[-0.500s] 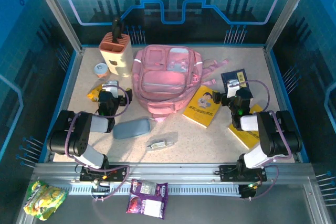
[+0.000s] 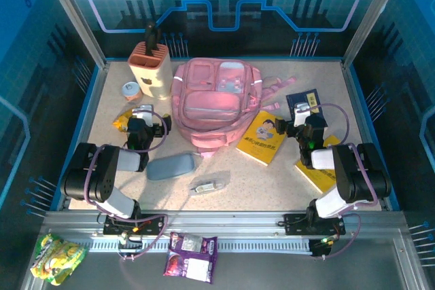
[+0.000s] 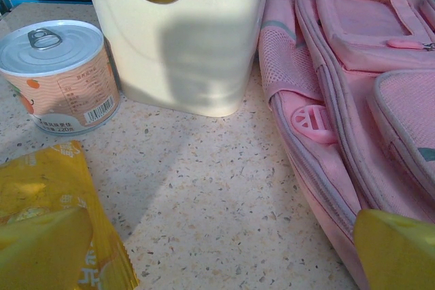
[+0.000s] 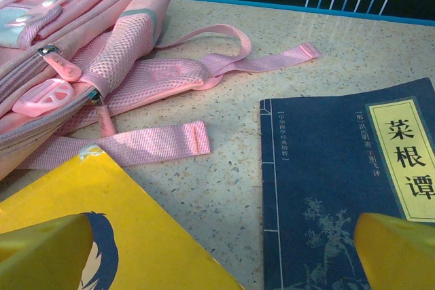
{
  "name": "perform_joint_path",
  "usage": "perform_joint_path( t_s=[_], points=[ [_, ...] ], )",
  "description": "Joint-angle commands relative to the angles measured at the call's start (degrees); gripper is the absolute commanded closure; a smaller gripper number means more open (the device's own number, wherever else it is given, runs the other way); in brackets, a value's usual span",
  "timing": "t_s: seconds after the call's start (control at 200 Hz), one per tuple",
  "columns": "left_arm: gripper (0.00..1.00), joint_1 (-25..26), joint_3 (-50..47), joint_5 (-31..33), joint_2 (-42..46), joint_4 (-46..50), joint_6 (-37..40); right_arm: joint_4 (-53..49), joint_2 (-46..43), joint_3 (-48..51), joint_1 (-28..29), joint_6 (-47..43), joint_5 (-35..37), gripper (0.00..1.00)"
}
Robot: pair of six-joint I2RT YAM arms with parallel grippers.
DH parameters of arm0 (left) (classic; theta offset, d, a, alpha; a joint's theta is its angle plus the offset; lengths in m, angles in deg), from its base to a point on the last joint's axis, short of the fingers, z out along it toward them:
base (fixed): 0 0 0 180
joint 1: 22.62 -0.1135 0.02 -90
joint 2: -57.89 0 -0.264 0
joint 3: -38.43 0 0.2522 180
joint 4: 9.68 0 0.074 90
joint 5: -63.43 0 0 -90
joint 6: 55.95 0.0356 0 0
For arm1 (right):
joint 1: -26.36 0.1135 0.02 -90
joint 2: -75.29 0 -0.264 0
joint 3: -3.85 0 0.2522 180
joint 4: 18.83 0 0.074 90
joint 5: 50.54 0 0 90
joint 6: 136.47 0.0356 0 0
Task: Pack the student bag
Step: Unzip the student bag at the center of the table.
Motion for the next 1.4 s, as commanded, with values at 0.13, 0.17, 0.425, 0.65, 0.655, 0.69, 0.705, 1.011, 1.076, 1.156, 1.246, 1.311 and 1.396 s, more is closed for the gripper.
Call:
perform_joint_path(
  t_s=[0.13,0.17,0.425,0.65,0.655,0.69,0.705,1.011,1.076,1.156,1.246,1.311,1.396],
  points=[
    [0.01,-0.5,0.9,-1.3,0.0,-0.2,0.7,1.4,0.1,-0.8,0.5,-0.4,-0.5,0.00],
    [0.01,-0.5,0.9,-1.3,-0.1,-0.2,0.7,1.4,0.1,-0.8,0.5,-0.4,-0.5,0.01],
    [0.01,-0.4,0.9,-1.3,0.0,-0.2,0.6,1.3,0.1,-0.8,0.5,-0.4,-0.5,0.00],
    [0.01,-0.5,0.8,-1.3,0.0,-0.2,0.7,1.3,0.1,-0.8,0.4,-0.3,-0.8,0.00],
    [0.01,-0.5,0.8,-1.3,-0.1,-0.2,0.7,1.3,0.1,-0.8,0.3,-0.3,-0.8,0.00],
    [0.01,-0.5,0.9,-1.3,-0.1,-0.3,0.7,1.3,0.1,-0.8,0.4,-0.3,-0.7,0.00],
    [0.01,-0.5,0.8,-1.3,-0.1,-0.2,0.7,1.3,0.1,-0.8,0.4,-0.4,-0.6,0.00],
    [0.01,-0.6,1.1,-0.8,0.0,0.2,0.3,5.4,-1.0,1.8,3.1,-2.2,4.0,0.00],
    [0.01,-0.6,1.0,-0.8,-0.1,0.1,0.3,7.8,-2.1,3.6,3.7,-2.3,6.2,0.00],
    [0.01,-0.6,1.0,-0.7,0.0,0.0,0.3,10.2,-3.0,5.1,3.9,-2.2,6.4,0.00],
    [0.01,-0.6,0.6,-0.9,0.1,-0.8,0.6,8.7,-5.7,5.5,4.1,-2.6,6.3,0.00],
    [0.01,-0.6,-0.7,-0.2,1.0,-2.8,0.2,5.2,-8.4,5.0,4.1,-2.1,7.0,0.00],
    [0.01,-0.6,-2.6,0.6,3.0,-4.6,-0.2,-1.6,-12.6,3.9,4.1,-1.7,6.4,0.00]
  ],
)
